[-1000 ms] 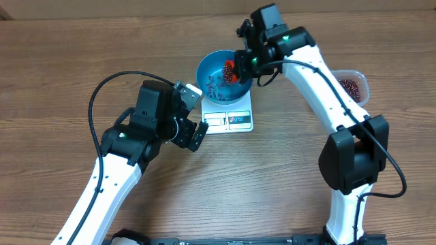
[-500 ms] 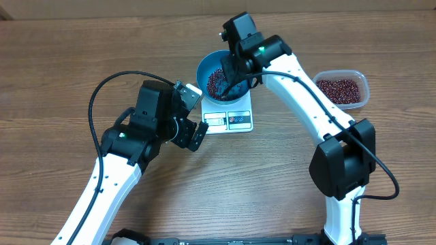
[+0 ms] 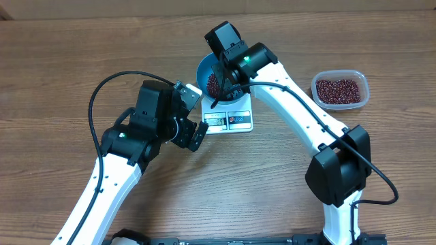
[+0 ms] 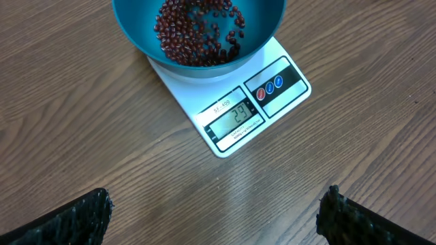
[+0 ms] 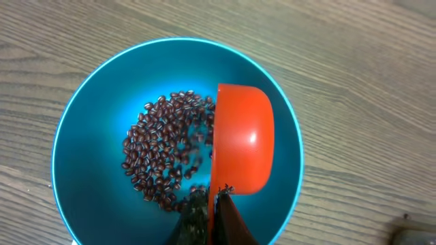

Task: Scoop item into bowl and weigh 150g on scale
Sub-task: 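Tip the scoop to pour beans into the blue bowl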

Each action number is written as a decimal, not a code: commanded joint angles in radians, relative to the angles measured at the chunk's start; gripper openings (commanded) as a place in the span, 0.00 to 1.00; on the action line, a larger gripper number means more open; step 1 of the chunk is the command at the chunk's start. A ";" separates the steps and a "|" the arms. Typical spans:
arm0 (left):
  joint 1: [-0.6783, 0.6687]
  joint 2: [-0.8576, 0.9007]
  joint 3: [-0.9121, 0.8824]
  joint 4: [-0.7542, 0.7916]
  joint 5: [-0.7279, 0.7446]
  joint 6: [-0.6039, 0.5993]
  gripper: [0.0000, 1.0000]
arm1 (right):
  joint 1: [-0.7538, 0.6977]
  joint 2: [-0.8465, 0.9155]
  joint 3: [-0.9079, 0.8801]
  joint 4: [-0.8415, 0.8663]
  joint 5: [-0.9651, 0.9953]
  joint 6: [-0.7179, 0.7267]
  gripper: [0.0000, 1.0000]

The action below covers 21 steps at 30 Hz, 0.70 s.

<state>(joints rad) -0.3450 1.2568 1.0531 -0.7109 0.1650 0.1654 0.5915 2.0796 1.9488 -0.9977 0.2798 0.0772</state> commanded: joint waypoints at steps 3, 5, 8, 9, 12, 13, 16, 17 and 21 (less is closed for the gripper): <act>0.004 -0.008 -0.003 0.001 0.011 0.022 1.00 | -0.001 -0.093 0.037 0.002 -0.016 -0.003 0.04; 0.004 -0.008 -0.003 0.001 0.011 0.022 1.00 | -0.011 -0.112 0.037 0.004 -0.043 -0.003 0.04; 0.004 -0.008 -0.003 0.001 0.011 0.022 1.00 | -0.024 -0.131 0.037 0.005 -0.057 -0.004 0.04; 0.004 -0.008 -0.003 0.001 0.011 0.022 1.00 | -0.024 -0.131 0.037 0.002 -0.057 -0.004 0.04; 0.004 -0.008 -0.003 0.001 0.011 0.022 1.00 | -0.014 -0.131 0.037 -0.021 -0.040 -0.046 0.04; 0.004 -0.008 -0.003 0.001 0.011 0.022 0.99 | -0.008 -0.131 0.037 -0.024 -0.019 -0.046 0.04; 0.004 -0.008 -0.003 0.001 0.011 0.022 1.00 | 0.002 -0.131 0.037 -0.024 0.006 -0.048 0.04; 0.004 -0.008 -0.003 0.001 0.011 0.022 1.00 | 0.002 -0.134 0.037 -0.022 -0.011 -0.048 0.04; 0.004 -0.008 -0.003 0.001 0.011 0.022 1.00 | -0.031 -0.168 0.037 -0.022 -0.105 -0.048 0.04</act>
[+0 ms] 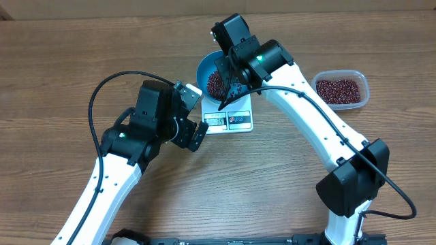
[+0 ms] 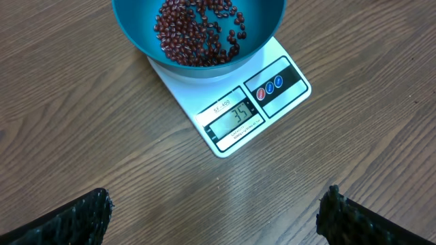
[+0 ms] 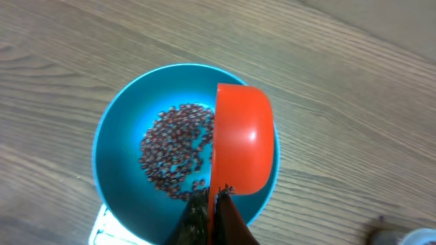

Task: Scoop item into bowl and weigh 150g on scale
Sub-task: 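Tip the scoop to pour beans into the blue bowl, then move the empty scoop back over the bean tub with the right gripper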

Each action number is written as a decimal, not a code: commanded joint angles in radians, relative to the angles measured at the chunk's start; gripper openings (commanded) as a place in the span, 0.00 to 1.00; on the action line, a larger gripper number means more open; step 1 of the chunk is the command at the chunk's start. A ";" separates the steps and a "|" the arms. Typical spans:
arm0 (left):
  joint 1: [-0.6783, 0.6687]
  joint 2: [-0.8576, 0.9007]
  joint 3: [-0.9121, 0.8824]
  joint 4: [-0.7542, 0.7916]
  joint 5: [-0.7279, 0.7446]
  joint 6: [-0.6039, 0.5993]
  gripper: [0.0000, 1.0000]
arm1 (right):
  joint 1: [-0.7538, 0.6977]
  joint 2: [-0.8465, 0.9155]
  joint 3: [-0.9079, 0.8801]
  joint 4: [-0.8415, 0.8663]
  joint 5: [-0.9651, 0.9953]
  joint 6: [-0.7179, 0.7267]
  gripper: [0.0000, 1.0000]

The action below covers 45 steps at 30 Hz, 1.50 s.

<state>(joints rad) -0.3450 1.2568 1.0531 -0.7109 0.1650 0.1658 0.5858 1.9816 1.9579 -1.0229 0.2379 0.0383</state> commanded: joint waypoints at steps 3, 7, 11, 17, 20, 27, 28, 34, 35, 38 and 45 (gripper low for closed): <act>0.004 -0.008 -0.003 0.001 0.011 0.021 1.00 | -0.092 -0.123 0.028 -0.008 -0.135 -0.010 0.04; 0.004 -0.008 -0.003 0.001 0.011 0.021 0.99 | -0.213 -0.195 0.028 -0.050 -0.222 -0.010 0.04; 0.004 -0.008 -0.003 0.001 0.011 0.021 1.00 | -0.377 -0.253 0.028 -0.121 -0.286 -0.011 0.04; 0.004 -0.008 -0.003 0.001 0.011 0.021 1.00 | -0.628 -0.268 0.015 -0.270 -0.296 -0.014 0.04; 0.004 -0.008 -0.003 0.001 0.011 0.021 1.00 | -0.712 -0.268 -0.030 -0.293 -0.296 -0.023 0.04; 0.004 -0.008 -0.003 0.001 0.011 0.021 1.00 | -0.805 -0.248 -0.219 -0.228 -0.289 -0.093 0.04; 0.004 -0.008 -0.003 0.001 0.011 0.021 1.00 | -0.805 -0.243 -0.244 -0.209 -0.283 -0.106 0.04; 0.004 -0.008 -0.003 0.001 0.011 0.021 1.00 | -0.805 -0.169 -0.318 -0.129 -0.228 -0.205 0.04; 0.004 -0.008 -0.003 0.001 0.011 0.021 1.00 | -0.805 -0.155 -0.318 -0.122 -0.204 -0.211 0.04; 0.004 -0.008 -0.003 0.001 0.011 0.021 1.00 | -0.805 -0.121 -0.318 -0.105 -0.164 -0.259 0.04; 0.004 -0.008 -0.003 0.001 0.011 0.021 1.00 | -0.804 -0.062 -0.318 -0.076 -0.161 -0.328 0.04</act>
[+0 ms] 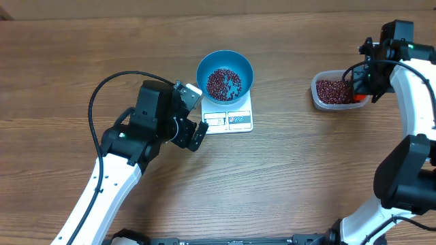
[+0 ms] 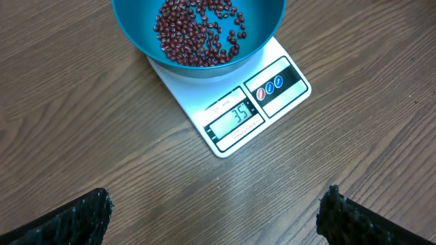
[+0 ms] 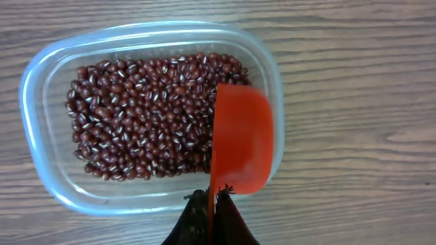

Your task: Scoop item into bowl and weigh 150g on scale

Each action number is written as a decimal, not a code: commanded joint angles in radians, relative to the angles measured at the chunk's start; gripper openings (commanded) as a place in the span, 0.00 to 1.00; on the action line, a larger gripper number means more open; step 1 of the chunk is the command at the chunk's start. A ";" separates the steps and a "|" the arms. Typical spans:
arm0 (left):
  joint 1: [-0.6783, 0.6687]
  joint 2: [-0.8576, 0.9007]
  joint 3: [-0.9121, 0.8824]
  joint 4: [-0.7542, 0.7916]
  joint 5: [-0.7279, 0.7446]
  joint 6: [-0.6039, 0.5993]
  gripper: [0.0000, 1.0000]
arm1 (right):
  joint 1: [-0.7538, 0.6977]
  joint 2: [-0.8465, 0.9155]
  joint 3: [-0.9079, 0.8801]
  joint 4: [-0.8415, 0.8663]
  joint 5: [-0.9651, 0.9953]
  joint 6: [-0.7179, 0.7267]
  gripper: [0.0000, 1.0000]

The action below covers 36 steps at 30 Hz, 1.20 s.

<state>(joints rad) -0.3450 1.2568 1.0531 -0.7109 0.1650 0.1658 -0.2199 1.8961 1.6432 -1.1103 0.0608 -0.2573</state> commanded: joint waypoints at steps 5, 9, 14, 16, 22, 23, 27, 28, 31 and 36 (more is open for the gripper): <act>0.004 -0.008 -0.003 0.001 0.011 0.021 1.00 | 0.002 0.070 -0.003 0.011 0.017 -0.040 0.04; 0.004 -0.008 -0.003 0.001 0.011 0.021 1.00 | 0.002 0.098 -0.003 0.009 0.016 -0.040 0.04; 0.004 -0.008 -0.003 0.001 0.011 0.021 1.00 | 0.003 0.126 -0.003 -0.002 -0.040 -0.040 0.04; 0.004 -0.008 -0.003 0.001 0.011 0.021 1.00 | 0.003 0.128 -0.003 -0.002 -0.087 -0.040 0.04; 0.004 -0.008 -0.003 0.001 0.011 0.021 1.00 | -0.002 0.128 -0.003 -0.013 -0.240 -0.035 0.04; 0.004 -0.008 -0.003 0.001 0.011 0.021 1.00 | -0.002 0.128 -0.003 -0.016 -0.256 -0.035 0.04; 0.004 -0.008 -0.003 0.001 0.011 0.021 0.99 | -0.002 0.128 -0.004 -0.033 -0.314 -0.031 0.04; 0.004 -0.008 -0.003 0.001 0.011 0.021 0.99 | -0.002 0.128 -0.004 -0.037 -0.326 -0.031 0.04; 0.004 -0.008 -0.003 0.001 0.011 0.021 1.00 | -0.008 0.128 -0.006 -0.044 -0.366 -0.031 0.04; 0.004 -0.008 -0.003 0.001 0.011 0.021 1.00 | -0.039 0.129 -0.006 -0.043 -0.432 -0.033 0.04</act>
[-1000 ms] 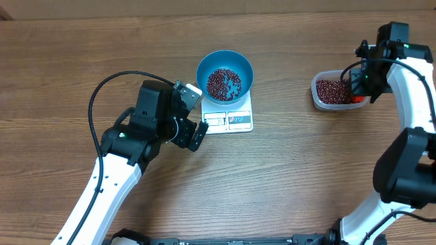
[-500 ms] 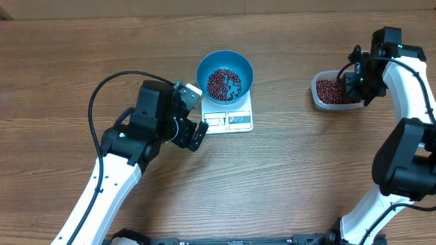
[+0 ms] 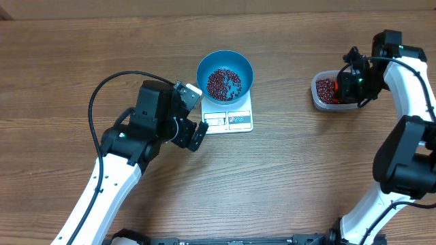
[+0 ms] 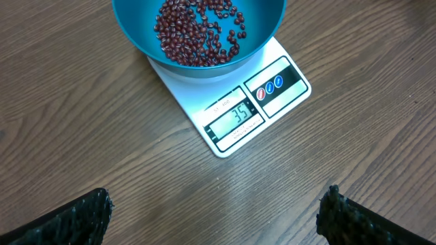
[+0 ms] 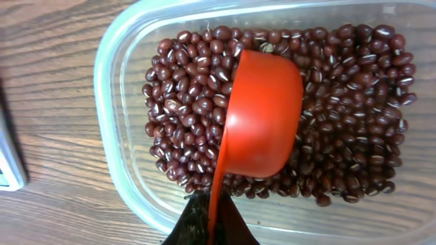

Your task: Scoop item into bowl and weigh 150g on scale

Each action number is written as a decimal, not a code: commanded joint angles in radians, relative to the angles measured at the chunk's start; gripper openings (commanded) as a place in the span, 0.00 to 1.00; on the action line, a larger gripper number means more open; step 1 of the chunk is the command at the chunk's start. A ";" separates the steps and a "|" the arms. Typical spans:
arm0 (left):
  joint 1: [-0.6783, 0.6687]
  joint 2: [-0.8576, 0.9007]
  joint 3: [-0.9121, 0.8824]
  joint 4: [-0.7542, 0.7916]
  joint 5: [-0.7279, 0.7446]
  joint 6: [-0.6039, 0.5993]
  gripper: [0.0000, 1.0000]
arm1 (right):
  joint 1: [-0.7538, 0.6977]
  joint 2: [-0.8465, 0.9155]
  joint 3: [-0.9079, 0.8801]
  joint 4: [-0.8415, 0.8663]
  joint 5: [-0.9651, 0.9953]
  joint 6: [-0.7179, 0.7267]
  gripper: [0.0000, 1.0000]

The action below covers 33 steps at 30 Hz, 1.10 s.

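Observation:
A blue bowl (image 3: 225, 75) holding red beans (image 4: 197, 30) rests on a white scale (image 4: 235, 112) whose display reads 35. At the right, a clear tub (image 5: 116, 156) is full of red beans (image 5: 340, 109). My right gripper (image 5: 210, 228) is shut on the handle of an orange scoop (image 5: 262, 116), whose cup is turned on its side and pressed into the tub's beans. My left gripper (image 4: 218, 211) hangs open over bare wood just in front of the scale, nothing between its fingers.
The wooden table (image 3: 286, 177) spreads round both arms. A black cable (image 3: 109, 85) loops off the left arm. The right arm (image 3: 409, 136) runs down the right edge of the overhead view.
The scoop sat above the tub's right side; now it is lower, tilted and dug into the beans nearer the tub's middle. The left arm, bowl and scale reading are unchanged.
The scoop was tipped over the bowl with beans falling and the scale at 29. Then it stood higher over the bowl and the scale read 35. After that it was over the bean tub, and now it sits in the beans.

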<state>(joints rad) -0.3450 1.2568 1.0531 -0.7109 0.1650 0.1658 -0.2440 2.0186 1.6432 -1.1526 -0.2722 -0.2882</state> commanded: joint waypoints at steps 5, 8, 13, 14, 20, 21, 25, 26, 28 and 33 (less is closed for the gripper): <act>0.004 -0.008 -0.003 0.001 0.011 0.021 1.00 | -0.074 0.033 -0.006 -0.002 -0.209 -0.016 0.04; 0.004 -0.008 -0.003 0.001 0.011 0.021 1.00 | -0.097 0.066 -0.006 -0.006 -0.274 -0.024 0.04; 0.004 -0.008 -0.003 0.001 0.011 0.021 1.00 | -0.105 0.072 -0.007 -0.001 -0.317 -0.023 0.04; 0.004 -0.008 -0.003 0.001 0.011 0.021 1.00 | -0.108 0.075 -0.009 -0.002 -0.317 -0.023 0.04; 0.004 -0.008 -0.003 0.001 0.011 0.021 1.00 | -0.153 0.098 -0.038 0.000 -0.365 -0.008 0.04; 0.004 -0.008 -0.003 0.001 0.011 0.021 0.99 | -0.162 0.101 -0.041 0.000 -0.376 -0.008 0.04; 0.004 -0.008 -0.003 0.001 0.011 0.021 1.00 | -0.208 0.103 -0.054 0.003 -0.457 -0.009 0.04; 0.004 -0.008 -0.003 0.001 0.011 0.021 1.00 | -0.214 0.103 -0.054 0.003 -0.465 -0.009 0.04; 0.004 -0.008 -0.003 0.001 0.011 0.021 1.00 | -0.237 0.103 -0.054 0.000 -0.509 -0.009 0.04; 0.004 -0.008 -0.003 0.001 0.011 0.021 0.99 | -0.282 0.103 -0.054 -0.005 -0.600 -0.009 0.04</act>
<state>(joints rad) -0.3450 1.2568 1.0531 -0.7109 0.1650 0.1658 -0.4980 2.1086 1.5955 -1.1584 -0.7757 -0.2916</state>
